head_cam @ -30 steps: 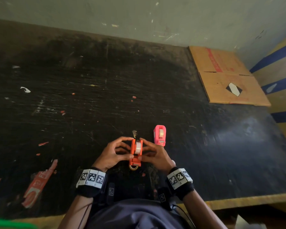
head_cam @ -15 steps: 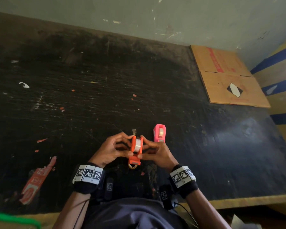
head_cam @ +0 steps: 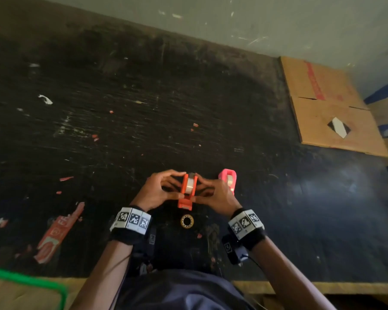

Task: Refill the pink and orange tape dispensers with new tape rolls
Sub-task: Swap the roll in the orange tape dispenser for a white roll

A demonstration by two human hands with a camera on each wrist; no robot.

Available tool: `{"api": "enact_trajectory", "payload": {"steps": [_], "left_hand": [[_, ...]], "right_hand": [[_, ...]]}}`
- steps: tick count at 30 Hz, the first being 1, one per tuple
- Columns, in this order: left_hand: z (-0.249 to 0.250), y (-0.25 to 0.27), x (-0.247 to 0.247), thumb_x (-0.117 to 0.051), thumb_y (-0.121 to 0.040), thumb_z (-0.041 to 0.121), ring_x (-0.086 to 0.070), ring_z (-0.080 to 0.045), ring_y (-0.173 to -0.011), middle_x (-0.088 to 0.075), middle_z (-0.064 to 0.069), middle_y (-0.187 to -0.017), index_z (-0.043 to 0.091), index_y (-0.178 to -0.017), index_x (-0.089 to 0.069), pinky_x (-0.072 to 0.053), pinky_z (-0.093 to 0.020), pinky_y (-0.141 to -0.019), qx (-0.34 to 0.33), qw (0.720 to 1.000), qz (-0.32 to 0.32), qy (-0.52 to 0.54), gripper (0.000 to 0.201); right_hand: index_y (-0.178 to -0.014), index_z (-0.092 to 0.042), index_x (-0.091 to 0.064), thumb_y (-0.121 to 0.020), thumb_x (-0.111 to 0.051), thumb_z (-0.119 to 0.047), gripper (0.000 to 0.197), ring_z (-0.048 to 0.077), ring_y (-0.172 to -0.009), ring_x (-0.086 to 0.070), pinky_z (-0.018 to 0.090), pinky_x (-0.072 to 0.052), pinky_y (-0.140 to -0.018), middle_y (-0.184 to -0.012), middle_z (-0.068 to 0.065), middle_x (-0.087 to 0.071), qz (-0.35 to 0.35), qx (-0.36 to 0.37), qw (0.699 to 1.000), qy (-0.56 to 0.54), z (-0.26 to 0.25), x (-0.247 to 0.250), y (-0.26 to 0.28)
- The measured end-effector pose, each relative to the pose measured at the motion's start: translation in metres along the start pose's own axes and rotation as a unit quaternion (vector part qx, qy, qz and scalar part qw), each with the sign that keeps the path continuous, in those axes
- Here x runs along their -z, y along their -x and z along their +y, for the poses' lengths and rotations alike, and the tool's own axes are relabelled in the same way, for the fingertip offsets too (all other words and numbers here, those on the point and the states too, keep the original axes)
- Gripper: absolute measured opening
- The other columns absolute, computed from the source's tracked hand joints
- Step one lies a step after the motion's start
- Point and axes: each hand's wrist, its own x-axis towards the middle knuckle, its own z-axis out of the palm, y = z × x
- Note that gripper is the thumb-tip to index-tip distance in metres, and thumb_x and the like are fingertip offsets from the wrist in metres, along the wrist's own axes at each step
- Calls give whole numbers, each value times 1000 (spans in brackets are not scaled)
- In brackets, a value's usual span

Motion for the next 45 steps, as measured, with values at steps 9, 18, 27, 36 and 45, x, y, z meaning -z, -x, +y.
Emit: {"api": "enact_trajectory", "payload": {"steps": [9,18,27,36,45], "left_hand": [[-15,-58,15,-85,-69,-1,-73,-10,-94,-75,-2,-103,24,-133,-63,-56,-21,-85,17,997,68,-42,72],[-53,-77,2,-89,-66,8,-64,6,-68,-69,2,-84,25,-128,-62,-52,-11,-66,42,991,100,-83,69],[-60,-85,5,-89,-68,15,-65,-5,-71,-68,5,-85,35,-126,-56,-48,-11,-64,56,987,73,-129,70],[-60,-85,3,-88,-69,17,-65,-4,-72,-68,6,-85,36,-126,-54,-49,-15,-70,63,985,75,-140,69],[-62,-83,2,-86,-71,17,-65,-4,-72,-66,7,-86,37,-134,-52,-49,-15,-72,53,987,75,-136,74]], "right_hand": [[-145,-16,-50,-79,-82,-10,74,15,-109,-70,28,-54,-97,-115,3,-76,43,-17,997,66,15,9,-78],[-144,-17,-52,-87,-70,-7,60,9,-103,-65,34,-55,-98,-117,3,-71,39,-60,992,101,41,-6,-102],[-116,-20,-73,-89,-71,-14,28,-1,-83,-61,9,-46,-76,-99,-8,-65,79,31,986,145,27,10,-126],[-86,-30,-75,-89,-70,-19,12,3,-86,-68,26,-56,-82,-89,-12,-73,-14,-13,983,181,21,24,-149],[-109,-23,-75,-96,-62,-24,18,6,-97,-59,26,-46,-88,-109,-4,-71,-67,-13,973,221,20,26,-152]]}}
